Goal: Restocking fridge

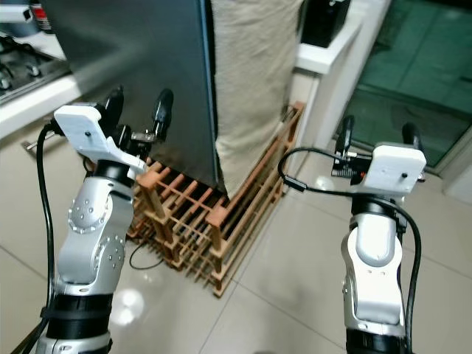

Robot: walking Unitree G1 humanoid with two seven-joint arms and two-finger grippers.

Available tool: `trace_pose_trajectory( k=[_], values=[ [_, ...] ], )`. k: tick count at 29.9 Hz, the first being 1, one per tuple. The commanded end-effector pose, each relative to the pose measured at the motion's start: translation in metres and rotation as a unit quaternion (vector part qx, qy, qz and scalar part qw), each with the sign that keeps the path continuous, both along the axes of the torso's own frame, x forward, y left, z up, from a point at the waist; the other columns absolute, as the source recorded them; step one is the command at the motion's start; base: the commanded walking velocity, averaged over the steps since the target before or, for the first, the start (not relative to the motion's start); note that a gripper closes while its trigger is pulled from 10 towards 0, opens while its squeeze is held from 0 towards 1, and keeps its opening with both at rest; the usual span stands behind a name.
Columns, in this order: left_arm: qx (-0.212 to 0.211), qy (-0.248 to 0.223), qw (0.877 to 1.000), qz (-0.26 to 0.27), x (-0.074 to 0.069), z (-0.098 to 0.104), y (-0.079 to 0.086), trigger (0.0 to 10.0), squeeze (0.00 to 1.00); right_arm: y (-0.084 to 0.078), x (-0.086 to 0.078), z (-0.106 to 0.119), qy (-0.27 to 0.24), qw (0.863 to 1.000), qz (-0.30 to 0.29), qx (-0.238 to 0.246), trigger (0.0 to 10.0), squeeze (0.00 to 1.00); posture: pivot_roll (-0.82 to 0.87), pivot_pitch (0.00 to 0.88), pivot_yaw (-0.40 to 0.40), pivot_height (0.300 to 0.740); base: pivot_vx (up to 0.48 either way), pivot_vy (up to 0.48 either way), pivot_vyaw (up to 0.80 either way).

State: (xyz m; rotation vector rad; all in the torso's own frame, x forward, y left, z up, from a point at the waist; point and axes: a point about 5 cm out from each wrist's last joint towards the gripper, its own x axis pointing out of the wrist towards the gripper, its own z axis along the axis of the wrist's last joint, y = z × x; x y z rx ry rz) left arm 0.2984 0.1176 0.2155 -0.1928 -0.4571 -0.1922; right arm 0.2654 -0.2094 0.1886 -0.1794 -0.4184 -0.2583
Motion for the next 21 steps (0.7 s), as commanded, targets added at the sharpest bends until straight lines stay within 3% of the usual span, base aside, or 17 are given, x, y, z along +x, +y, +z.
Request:
trace_pose_trajectory(
  k=[1,11,21],
  values=[
    [-0.005,-0.005,1.000,0.023,0.001,0.005,0.005,10.0,0.00,0.008,0.003,0.001,0.003,1.000,0.020,-0.011,10.0,0.00,-0.11,0.000,-0.003,0.740,0.000,0.000,0.00],
    [0.004,0.030,0.998,0.050,0.006,-0.005,0.012,10.0,0.00,0.013,0.005,-0.004,0.017,0.999,0.036,-0.017,10.0,0.00,-0.11,0.000,0.002,0.740,0.000,0.000,0.00],
    [0.018,0.056,0.997,0.047,0.009,-0.014,0.010,10.0,0.00,0.014,0.006,-0.007,0.025,0.999,0.045,-0.018,10.0,0.00,-0.11,0.000,0.001,0.740,0.000,0.000,-0.73]
  ],
)
